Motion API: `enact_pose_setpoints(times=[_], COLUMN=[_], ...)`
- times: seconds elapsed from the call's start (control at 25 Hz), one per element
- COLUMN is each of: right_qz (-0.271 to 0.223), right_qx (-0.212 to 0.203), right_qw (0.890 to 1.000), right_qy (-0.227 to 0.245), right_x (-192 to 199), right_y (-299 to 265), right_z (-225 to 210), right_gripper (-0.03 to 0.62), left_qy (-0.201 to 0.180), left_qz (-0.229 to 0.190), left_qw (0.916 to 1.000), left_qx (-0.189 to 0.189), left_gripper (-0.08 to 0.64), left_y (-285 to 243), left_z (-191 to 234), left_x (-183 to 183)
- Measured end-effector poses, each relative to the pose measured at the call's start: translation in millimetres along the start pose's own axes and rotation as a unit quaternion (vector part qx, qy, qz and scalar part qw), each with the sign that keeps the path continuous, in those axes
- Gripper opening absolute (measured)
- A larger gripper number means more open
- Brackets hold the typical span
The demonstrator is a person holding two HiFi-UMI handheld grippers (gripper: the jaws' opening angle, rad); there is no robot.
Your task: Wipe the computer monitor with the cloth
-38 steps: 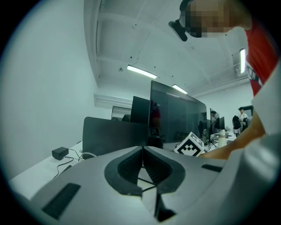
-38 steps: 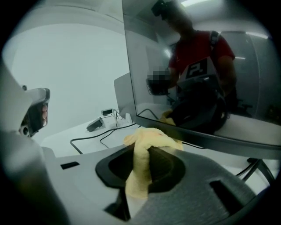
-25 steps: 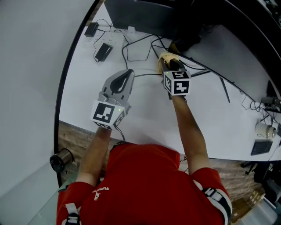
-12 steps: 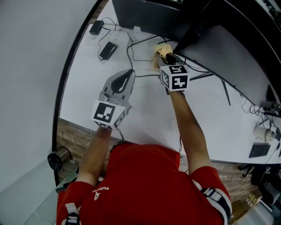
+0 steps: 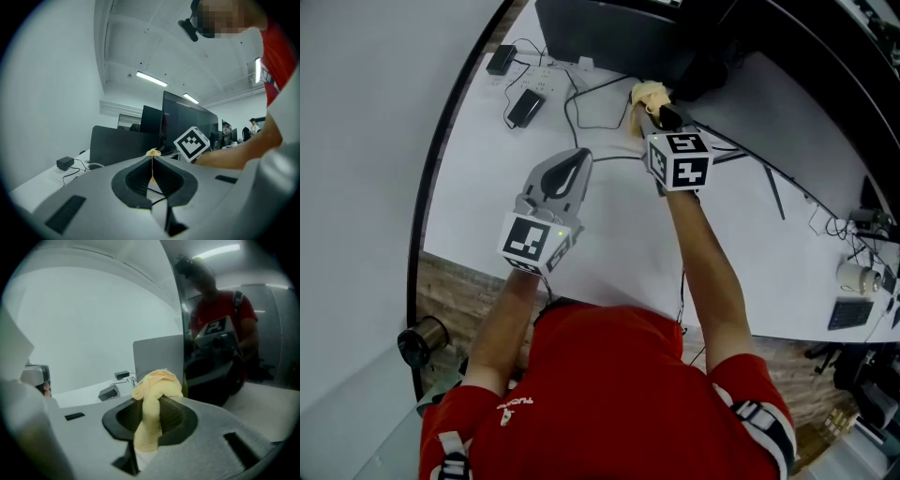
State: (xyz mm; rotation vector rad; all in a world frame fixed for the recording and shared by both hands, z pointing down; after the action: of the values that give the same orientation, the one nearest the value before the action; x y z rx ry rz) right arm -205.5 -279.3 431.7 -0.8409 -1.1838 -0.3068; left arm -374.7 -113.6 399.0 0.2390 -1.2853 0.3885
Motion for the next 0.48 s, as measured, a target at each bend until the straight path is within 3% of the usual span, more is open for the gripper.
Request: enact_pose_setpoints(times=[0.48], right_qz=[-0.052], right_qx=[0.014], right_qw=[0.998], right_qy=[0.016], right_x=[-64.4], right_y=[37.3], right_z=[-8.4], right_gripper=[0.074], left_qy=[-0.009], left_qz=[-0.006], left_qw=[0.9998], left_qx=[0.016], left_gripper=[0.009], left_y=[4.0], left_z=[-20.9], left_x=[-14.6])
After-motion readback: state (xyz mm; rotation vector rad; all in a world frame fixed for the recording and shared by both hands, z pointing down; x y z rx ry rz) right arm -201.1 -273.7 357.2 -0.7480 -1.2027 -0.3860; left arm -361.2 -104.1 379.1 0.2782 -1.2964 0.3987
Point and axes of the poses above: the fingertips, and each gripper's own axes: y backward along the fingers, z to its left, x out of its underside, the point moved 10 cm from there along y, backward along the fingers, and after that the axes turned 10 degrees about y, right-handed, at the moved point
